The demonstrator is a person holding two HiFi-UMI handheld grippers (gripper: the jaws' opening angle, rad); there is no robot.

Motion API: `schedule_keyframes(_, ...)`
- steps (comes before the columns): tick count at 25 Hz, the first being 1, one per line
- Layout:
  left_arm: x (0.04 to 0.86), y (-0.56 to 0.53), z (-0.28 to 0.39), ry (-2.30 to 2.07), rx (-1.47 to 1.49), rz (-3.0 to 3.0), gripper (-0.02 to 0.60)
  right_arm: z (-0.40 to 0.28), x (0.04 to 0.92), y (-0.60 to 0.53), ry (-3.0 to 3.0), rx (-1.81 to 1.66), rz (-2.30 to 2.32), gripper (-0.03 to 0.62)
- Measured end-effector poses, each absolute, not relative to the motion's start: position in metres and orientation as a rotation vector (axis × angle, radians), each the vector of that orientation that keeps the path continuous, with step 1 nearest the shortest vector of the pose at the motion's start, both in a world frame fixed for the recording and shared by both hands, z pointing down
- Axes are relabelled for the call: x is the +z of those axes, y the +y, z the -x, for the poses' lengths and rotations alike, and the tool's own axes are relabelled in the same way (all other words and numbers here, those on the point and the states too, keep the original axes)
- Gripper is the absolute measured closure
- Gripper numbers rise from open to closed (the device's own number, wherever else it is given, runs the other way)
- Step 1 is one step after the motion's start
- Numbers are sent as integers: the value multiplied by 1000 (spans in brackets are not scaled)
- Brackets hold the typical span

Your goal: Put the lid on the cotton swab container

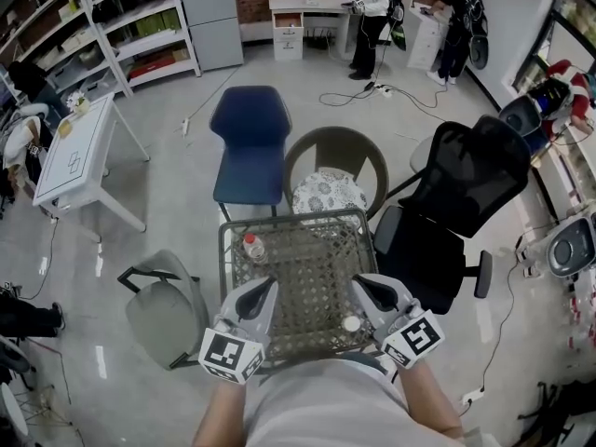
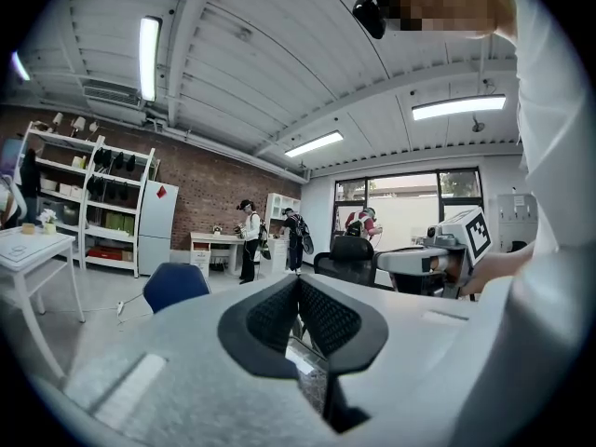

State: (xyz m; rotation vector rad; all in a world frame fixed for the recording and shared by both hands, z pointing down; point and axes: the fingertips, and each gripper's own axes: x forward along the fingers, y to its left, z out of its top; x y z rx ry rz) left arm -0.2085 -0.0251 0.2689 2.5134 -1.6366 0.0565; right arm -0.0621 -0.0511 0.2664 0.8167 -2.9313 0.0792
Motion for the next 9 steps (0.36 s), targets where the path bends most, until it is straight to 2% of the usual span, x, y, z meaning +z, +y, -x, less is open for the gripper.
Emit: schedule_keyframes(9,271,-18,202,-1633,76,-2515,572,57,270,-45,-2945,107,-825,591)
